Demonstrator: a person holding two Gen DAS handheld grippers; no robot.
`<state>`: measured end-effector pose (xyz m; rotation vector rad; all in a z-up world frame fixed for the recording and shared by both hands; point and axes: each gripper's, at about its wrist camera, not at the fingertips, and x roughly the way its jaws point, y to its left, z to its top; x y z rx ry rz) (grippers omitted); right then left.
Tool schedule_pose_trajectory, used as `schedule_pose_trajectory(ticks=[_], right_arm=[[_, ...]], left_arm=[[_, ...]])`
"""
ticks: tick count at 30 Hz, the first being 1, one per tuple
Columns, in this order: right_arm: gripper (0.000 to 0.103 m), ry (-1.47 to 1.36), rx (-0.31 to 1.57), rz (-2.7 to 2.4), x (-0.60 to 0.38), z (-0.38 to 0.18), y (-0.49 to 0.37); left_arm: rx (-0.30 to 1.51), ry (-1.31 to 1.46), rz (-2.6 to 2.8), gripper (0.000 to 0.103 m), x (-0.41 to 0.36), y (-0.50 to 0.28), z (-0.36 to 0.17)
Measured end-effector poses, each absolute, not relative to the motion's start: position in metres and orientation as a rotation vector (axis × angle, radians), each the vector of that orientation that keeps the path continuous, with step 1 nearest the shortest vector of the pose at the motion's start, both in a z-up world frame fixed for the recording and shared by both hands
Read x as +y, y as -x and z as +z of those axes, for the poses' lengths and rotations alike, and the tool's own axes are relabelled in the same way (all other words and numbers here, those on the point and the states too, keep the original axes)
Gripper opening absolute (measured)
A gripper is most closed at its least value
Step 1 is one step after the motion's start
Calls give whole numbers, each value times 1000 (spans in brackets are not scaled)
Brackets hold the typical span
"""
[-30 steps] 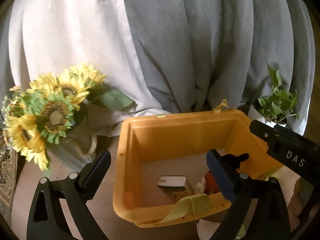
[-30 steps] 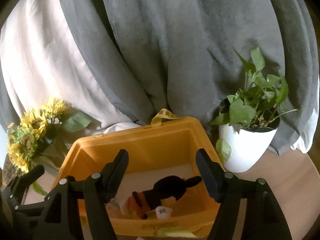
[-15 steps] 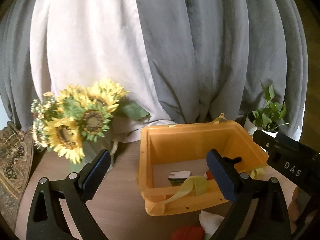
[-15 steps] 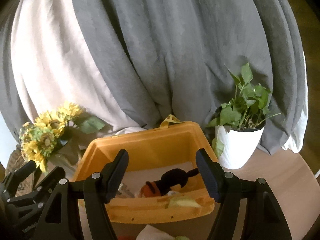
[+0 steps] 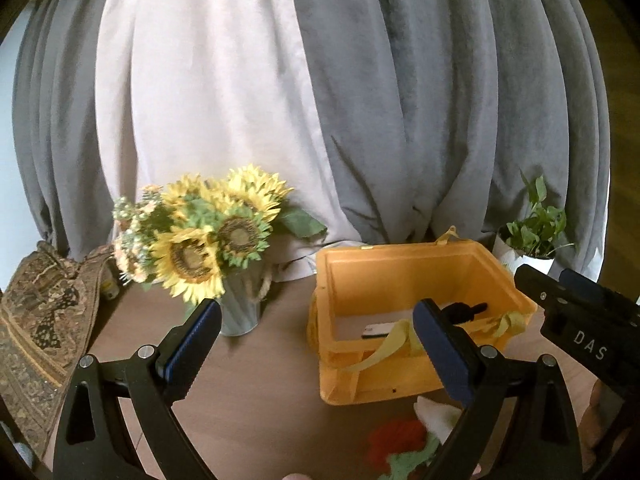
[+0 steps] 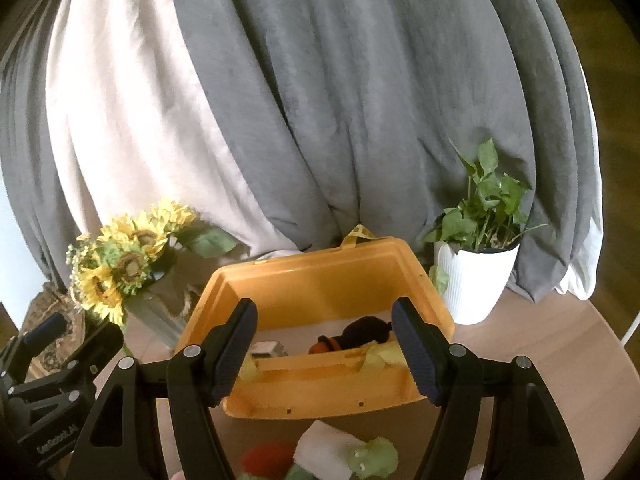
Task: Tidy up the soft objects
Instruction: 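Withdraw both tools from the crate back toward the remaining toys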
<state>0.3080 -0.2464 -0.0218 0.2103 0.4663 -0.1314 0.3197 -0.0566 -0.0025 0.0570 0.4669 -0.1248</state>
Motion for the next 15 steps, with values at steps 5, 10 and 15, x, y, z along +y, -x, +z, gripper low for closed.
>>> schedule_pose_trajectory(ticks=[5,10,15], right_arm=[[71,-203,464,-137,-238,-23,-293],[71,-191,472,-143,-231,-30,-281],[71,-192,490,-146,-225,-40,-270]], left_arm=[[475,-56,-106,98,-46,-303,-9],[478,-50,-97,98,-38,-289,-17],[462,-71,-85,98,-32,-274,-25]])
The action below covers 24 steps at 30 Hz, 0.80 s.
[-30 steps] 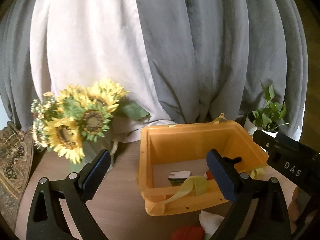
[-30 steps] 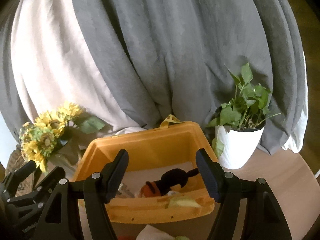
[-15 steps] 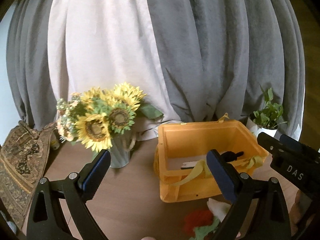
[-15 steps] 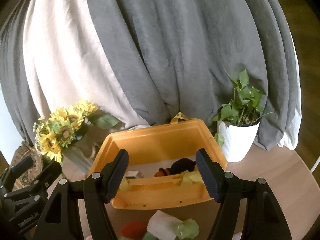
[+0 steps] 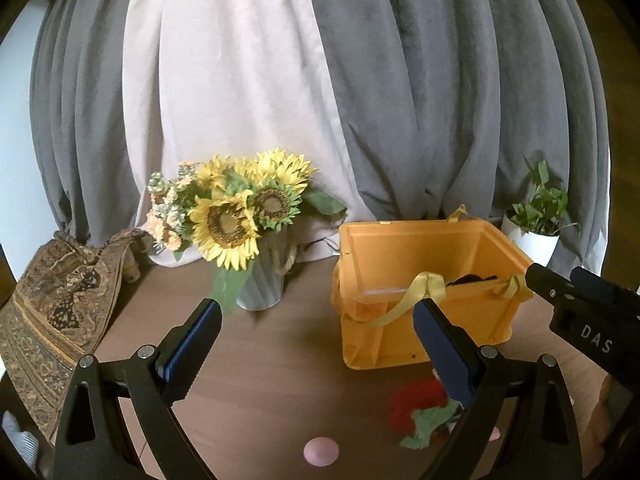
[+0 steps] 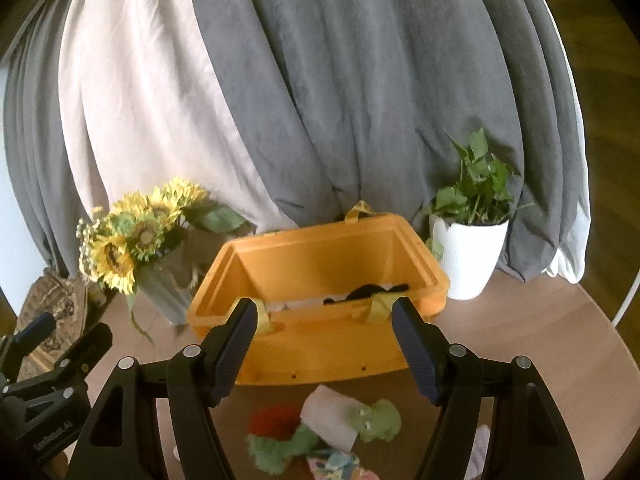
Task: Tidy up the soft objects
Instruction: 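Withdraw both tools from the crate back toward the remaining toys, then grasp the pink ball with the left tool while the right tool grasps the colorful cloth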
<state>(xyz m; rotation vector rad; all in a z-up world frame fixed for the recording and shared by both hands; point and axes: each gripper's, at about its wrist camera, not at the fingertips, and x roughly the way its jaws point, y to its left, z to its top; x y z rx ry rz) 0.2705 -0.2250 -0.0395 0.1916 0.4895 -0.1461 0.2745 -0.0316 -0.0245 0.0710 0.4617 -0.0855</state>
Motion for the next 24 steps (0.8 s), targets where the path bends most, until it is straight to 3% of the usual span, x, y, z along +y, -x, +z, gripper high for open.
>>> schedule_pose_trajectory(ticks=[24], right_arm=[[71,-173,671,-147,-200,-106,-247]], left_arm=[[641,-88,-80,97,-12,-254,-94]])
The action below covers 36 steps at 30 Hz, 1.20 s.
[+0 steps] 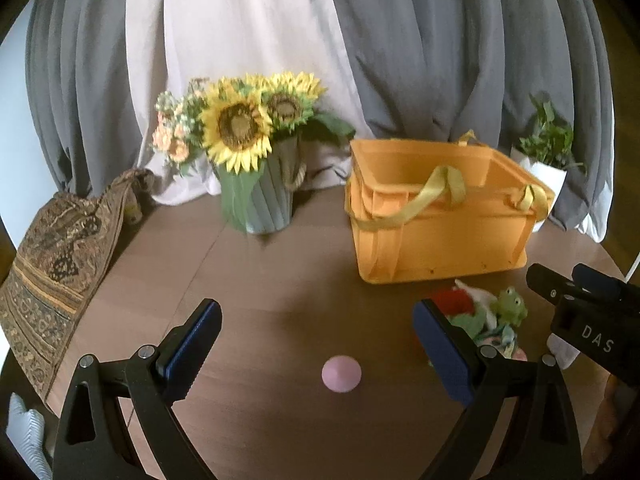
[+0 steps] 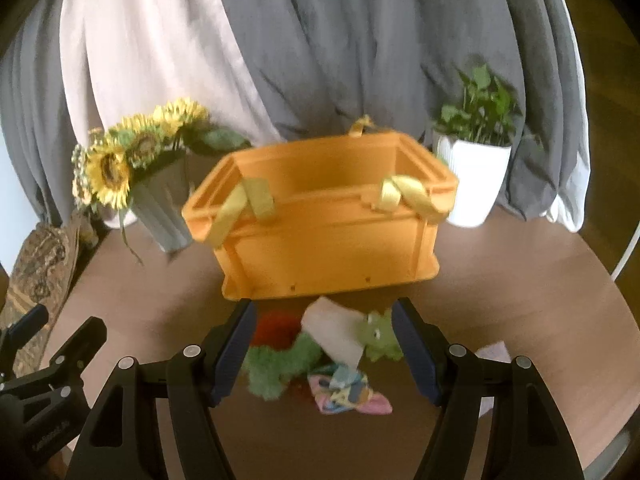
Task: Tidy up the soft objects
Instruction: 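Grasp the pink ball with the left tool while the right tool grasps the colorful cloth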
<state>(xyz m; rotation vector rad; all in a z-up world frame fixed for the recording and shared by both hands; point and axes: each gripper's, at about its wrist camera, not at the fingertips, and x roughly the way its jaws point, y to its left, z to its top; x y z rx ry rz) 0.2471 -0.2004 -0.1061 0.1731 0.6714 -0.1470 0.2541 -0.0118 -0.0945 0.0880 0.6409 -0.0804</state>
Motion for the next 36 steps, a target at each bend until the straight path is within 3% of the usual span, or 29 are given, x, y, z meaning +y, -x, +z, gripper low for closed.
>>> schedule_pose_trajectory(ticks=[18,36], right_arm=[[71,-174,828,-167,-199,-164,-250],[71,-184,922,-187,-201,-205,-267]], left_arm=[[786,-105,-110,92,-16,-268,-155],[891,-101,-138,68,-23,-298,-196]])
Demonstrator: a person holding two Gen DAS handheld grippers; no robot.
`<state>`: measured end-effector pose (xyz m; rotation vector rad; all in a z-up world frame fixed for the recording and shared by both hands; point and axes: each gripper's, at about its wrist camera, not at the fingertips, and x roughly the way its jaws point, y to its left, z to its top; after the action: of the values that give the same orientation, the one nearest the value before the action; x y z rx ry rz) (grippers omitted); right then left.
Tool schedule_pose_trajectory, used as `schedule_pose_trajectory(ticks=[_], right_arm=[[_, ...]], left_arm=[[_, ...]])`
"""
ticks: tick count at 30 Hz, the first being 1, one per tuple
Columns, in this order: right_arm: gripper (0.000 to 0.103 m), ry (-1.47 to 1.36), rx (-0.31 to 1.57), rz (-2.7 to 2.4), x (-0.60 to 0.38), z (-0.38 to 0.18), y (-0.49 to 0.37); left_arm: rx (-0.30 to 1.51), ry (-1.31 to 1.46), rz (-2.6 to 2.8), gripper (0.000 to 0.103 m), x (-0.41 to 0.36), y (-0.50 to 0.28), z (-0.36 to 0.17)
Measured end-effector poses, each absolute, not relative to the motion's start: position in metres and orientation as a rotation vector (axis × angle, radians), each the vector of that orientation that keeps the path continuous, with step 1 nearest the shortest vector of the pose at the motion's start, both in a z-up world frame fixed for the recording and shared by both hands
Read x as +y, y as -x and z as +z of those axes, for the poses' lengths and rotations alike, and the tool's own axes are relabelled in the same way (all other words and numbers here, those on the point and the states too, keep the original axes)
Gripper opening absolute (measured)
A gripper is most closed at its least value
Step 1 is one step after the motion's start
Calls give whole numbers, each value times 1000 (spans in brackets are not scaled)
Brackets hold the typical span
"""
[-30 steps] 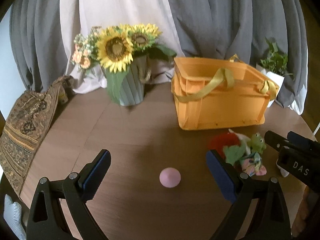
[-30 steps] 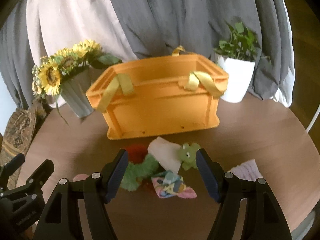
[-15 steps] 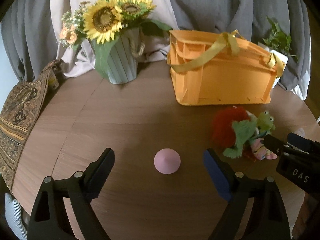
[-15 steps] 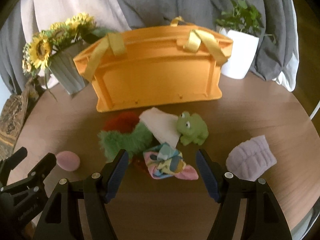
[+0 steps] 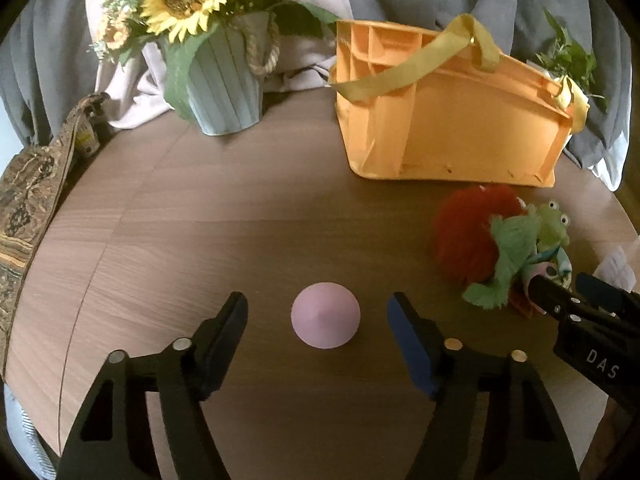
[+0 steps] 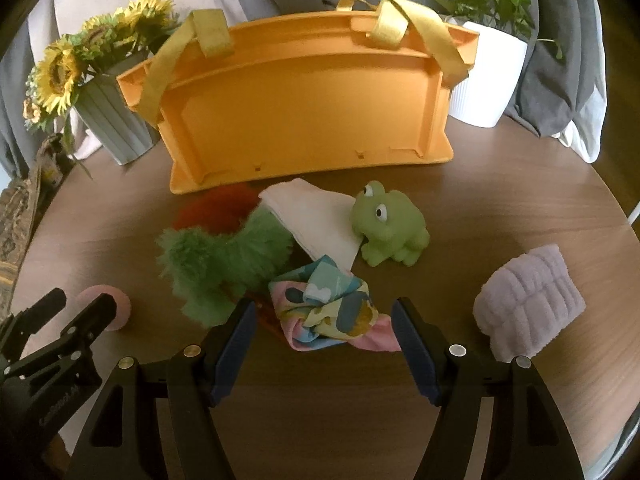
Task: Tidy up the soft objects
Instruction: 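Grasp the pink ball with the left tool while the right tool grasps the colorful cloth, then carry the pink ball with the left tool while the right tool carries the cloth to the crate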
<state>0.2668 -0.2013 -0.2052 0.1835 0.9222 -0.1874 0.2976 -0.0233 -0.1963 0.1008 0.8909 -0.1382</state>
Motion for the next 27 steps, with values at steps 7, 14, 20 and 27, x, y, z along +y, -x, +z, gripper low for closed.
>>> schedule_pose_trajectory(ticks=[7,14,20,27], right_arm=[[70,-174,921,-198,-203,-209,-272],[56,-157,910,-189,-202,-210,-273],[51,-144,903,-191,-202,-209,-269],[50,-156,878,-185,-206,-199,-260]], left_arm=[[917,-121,-145,59,-27,-304,-206],[954,-122,-149,41,-27,-308,-216],[939,-126,-152,37,-29,-304,-211],[910,-110,-164,37,-33,-297,-194]])
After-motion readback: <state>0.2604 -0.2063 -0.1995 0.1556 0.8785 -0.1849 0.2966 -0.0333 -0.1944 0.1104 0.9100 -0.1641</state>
